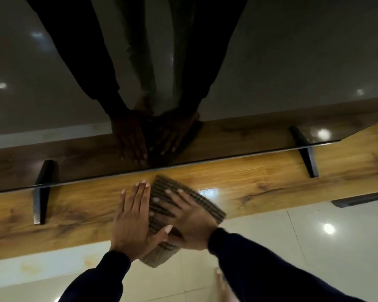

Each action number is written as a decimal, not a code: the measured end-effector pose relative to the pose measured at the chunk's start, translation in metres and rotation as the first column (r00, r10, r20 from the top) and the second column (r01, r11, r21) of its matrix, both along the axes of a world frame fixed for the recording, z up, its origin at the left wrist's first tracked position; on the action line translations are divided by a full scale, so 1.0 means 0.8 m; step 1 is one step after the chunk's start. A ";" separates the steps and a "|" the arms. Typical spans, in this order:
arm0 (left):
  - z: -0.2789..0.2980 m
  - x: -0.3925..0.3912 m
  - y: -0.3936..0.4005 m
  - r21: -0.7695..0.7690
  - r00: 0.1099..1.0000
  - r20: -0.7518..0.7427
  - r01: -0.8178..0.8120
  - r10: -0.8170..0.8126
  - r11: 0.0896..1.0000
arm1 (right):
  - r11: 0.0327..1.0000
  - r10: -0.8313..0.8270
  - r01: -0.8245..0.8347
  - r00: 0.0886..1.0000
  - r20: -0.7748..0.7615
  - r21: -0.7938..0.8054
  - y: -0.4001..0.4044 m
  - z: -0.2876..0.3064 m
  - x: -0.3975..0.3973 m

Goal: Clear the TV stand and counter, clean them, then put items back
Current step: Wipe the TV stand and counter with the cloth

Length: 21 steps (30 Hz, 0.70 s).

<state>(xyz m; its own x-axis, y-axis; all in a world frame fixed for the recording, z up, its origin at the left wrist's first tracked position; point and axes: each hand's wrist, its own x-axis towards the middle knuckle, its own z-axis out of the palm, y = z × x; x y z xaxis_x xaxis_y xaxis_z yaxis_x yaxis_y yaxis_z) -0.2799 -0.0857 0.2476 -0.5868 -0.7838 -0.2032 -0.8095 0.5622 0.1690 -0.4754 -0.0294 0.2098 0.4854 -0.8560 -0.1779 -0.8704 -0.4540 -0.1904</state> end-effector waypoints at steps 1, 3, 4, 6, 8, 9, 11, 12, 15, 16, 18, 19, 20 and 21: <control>0.000 -0.003 0.001 0.013 1.000 0.005 -0.003 0.003 1.000 | 1.000 -0.024 0.024 1.000 -0.015 0.000 0.003 0.000 -0.031; 0.000 -0.016 0.004 0.007 1.000 0.026 0.012 -0.012 1.000 | 0.996 -0.087 0.087 0.995 -0.039 -0.001 0.005 0.002 -0.091; -0.001 -0.023 0.006 -0.006 0.999 0.035 0.022 -0.022 1.000 | 0.992 -0.126 0.127 0.991 -0.052 0.002 0.006 0.005 -0.118; -0.002 -0.039 0.006 -0.031 0.998 0.055 0.042 -0.040 0.999 | 0.968 -0.249 0.250 0.967 -0.060 0.001 0.008 0.009 -0.168; -0.003 -0.055 0.006 -0.032 0.996 0.075 0.046 -0.043 0.998 | 0.914 -0.404 0.405 0.913 -0.056 -0.003 0.010 0.011 -0.208; -0.005 -0.063 0.007 -0.027 0.995 0.087 0.048 -0.045 0.998 | 0.882 -0.470 0.471 0.881 -0.054 -0.003 0.012 0.010 -0.226; -0.010 -0.074 0.008 -0.018 0.993 0.101 0.056 -0.053 0.998 | 0.816 -0.578 0.578 0.814 -0.052 -0.020 0.017 0.007 -0.256; -0.013 -0.079 0.008 -0.017 0.993 0.104 0.061 -0.059 0.998 | 0.767 -0.642 0.641 0.766 -0.044 -0.029 0.020 0.005 -0.271; -0.018 -0.090 0.004 -0.028 0.992 0.101 0.078 -0.075 0.997 | 0.504 -0.863 0.861 0.505 0.001 -0.064 0.028 -0.003 -0.297; -0.021 -0.093 0.004 -0.032 0.992 0.098 0.083 -0.080 0.996 | 0.393 -0.919 0.917 0.394 0.016 -0.068 0.032 -0.005 -0.298; -0.025 -0.097 0.002 -0.032 0.992 0.096 0.083 -0.079 0.996 | 0.231 -0.972 0.970 0.234 0.031 -0.069 0.036 -0.008 -0.285; -0.027 -0.099 0.001 -0.025 0.993 0.091 0.083 -0.080 0.996 | 0.183 -0.982 0.980 0.186 0.027 -0.073 0.037 -0.008 -0.272; -0.029 -0.101 0.002 -0.018 0.993 0.080 0.084 -0.083 0.996 | 0.160 -0.987 0.984 0.161 0.011 -0.081 0.039 -0.008 -0.258; -0.031 -0.103 0.004 -0.013 0.994 0.072 0.084 -0.083 0.996 | 0.158 -0.988 0.984 0.157 -0.010 -0.085 0.039 -0.008 -0.244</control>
